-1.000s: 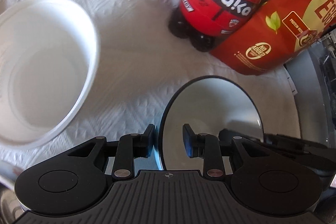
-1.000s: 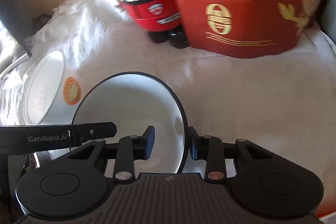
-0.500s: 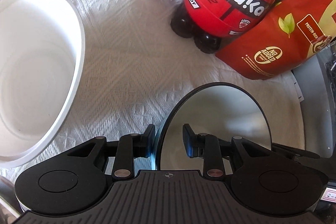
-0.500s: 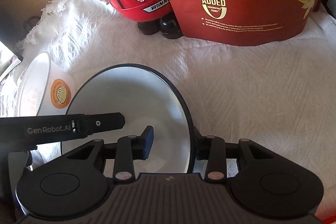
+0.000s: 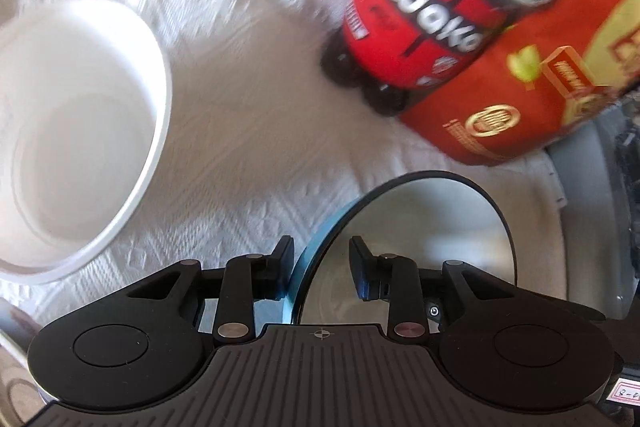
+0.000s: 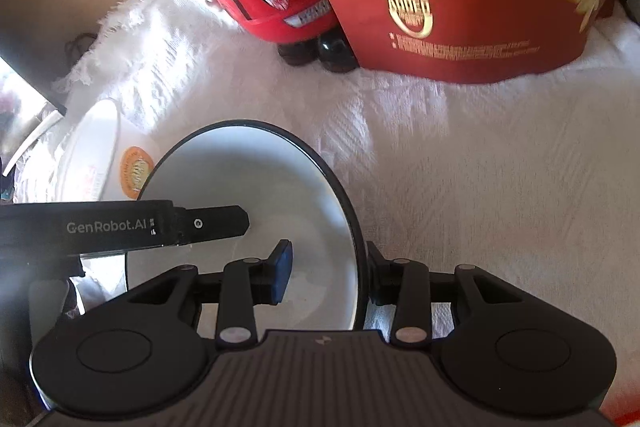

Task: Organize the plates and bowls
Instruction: 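Grip the light-blue bowl rim with the left tool and lift it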

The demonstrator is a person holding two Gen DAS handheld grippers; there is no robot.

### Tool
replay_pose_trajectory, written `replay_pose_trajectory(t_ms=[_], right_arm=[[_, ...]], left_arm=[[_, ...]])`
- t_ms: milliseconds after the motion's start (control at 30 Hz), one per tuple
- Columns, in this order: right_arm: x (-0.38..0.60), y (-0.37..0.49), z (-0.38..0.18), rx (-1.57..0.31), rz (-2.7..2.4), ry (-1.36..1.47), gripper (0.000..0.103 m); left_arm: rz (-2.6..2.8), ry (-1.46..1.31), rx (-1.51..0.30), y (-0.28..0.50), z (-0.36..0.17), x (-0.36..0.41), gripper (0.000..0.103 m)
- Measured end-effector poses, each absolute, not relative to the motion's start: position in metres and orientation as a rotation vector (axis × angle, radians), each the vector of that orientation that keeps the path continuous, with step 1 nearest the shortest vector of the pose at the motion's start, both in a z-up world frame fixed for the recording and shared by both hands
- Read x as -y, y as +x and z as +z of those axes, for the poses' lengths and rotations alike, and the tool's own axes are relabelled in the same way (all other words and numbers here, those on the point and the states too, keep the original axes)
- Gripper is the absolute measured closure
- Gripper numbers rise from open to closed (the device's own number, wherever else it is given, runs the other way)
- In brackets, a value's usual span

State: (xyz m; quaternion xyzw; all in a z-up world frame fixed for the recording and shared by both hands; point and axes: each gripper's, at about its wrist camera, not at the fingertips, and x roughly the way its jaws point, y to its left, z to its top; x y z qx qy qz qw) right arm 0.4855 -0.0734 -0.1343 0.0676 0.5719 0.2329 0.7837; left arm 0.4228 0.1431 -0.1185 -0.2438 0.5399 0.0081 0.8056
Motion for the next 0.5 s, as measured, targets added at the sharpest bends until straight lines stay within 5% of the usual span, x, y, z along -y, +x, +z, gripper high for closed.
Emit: replay_pose_trajectory(t_ms=[500], right_arm=[[0.082,0.438,-0.049,-1.093,0.488,0.198,0.065]], left_arm=[[-0.090,-0.446,-1.049,0.380,-0.028,-0.143,0.070]])
